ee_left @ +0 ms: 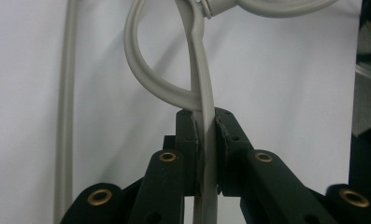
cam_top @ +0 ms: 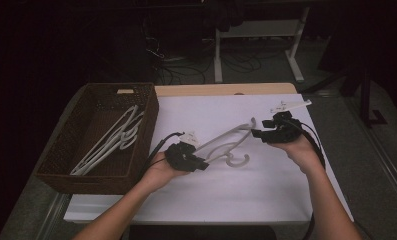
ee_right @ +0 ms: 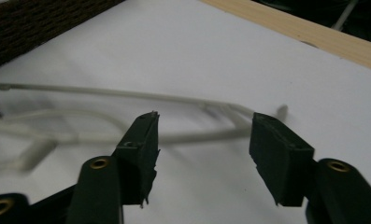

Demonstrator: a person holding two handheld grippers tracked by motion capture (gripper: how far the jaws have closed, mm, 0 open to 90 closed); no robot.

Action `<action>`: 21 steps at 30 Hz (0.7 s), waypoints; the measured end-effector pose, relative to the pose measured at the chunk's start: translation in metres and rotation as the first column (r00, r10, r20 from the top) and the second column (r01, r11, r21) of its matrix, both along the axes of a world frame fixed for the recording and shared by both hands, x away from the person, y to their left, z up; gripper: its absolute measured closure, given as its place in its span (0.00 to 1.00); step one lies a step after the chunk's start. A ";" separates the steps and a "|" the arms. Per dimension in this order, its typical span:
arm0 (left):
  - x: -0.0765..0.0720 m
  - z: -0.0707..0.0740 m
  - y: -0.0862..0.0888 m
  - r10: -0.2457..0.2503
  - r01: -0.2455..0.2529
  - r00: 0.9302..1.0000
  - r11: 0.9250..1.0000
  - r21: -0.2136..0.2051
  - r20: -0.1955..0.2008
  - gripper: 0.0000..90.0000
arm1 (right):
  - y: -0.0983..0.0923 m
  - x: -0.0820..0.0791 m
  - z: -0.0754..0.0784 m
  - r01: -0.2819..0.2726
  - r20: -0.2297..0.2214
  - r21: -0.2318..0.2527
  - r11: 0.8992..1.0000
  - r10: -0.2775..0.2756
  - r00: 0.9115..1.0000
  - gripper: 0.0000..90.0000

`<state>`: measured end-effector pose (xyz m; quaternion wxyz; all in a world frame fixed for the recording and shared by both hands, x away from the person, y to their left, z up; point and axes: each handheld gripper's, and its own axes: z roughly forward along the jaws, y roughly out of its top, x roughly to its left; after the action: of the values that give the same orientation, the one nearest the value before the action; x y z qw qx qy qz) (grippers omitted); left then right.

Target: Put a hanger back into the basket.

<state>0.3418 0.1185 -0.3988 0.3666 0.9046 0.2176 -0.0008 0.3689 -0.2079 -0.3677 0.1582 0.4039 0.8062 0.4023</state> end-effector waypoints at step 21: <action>0.006 0.120 0.062 0.118 -0.106 0.986 0.989 -0.106 0.115 0.91 | -0.007 -0.070 -0.042 -0.013 -0.021 0.020 1.000 0.013 1.000 0.19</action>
<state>0.3478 0.1808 -0.2787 0.4232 0.8699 0.2453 0.0638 0.2989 -0.2148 -0.4101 0.1429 0.4045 0.8063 0.4071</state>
